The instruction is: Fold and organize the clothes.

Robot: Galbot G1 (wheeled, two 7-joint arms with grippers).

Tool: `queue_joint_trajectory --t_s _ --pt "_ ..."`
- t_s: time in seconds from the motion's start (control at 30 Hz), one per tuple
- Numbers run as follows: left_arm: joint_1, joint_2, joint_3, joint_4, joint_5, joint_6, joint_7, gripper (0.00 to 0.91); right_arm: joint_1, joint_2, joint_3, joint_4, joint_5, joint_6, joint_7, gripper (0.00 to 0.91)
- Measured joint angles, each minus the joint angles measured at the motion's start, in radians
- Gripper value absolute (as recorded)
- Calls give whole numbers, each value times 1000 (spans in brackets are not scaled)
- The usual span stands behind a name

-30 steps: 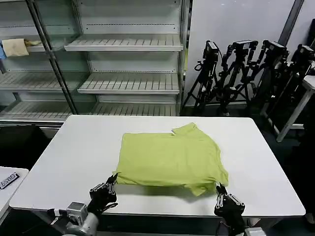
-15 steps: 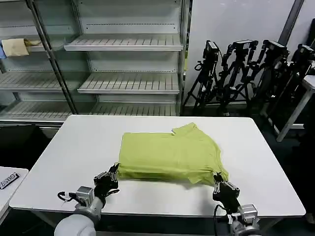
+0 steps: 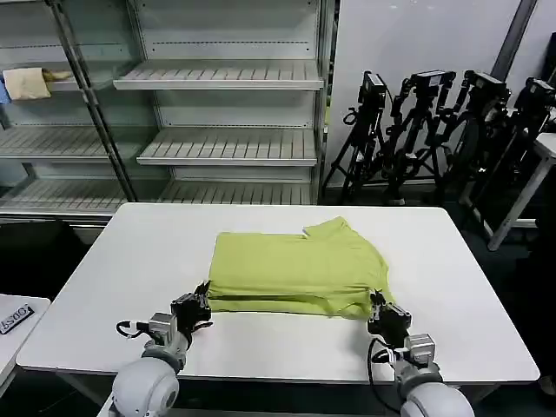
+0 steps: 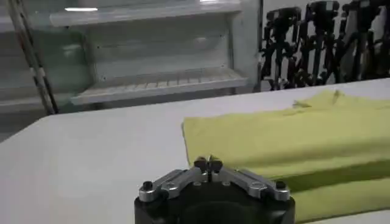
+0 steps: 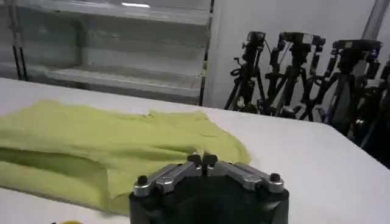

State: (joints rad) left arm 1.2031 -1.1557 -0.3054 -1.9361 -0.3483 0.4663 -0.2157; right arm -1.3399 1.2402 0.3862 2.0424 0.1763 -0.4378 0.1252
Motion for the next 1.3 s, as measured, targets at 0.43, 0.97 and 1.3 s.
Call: queue_joint_trajectory --t_s 0.43,0.97,1.3 --pt "4 -14 -8 13 -32 -4 -17 907 -50 1 37 21 -9 28 -3 907" --pt "42 -12 -9 -39 -120 45 -22 20 -138 10 136 42 70 -13 37 907" --pt "26 -17 3 -9 -142 60 -11 20 -120 7 132 15 99 -29 42 0"
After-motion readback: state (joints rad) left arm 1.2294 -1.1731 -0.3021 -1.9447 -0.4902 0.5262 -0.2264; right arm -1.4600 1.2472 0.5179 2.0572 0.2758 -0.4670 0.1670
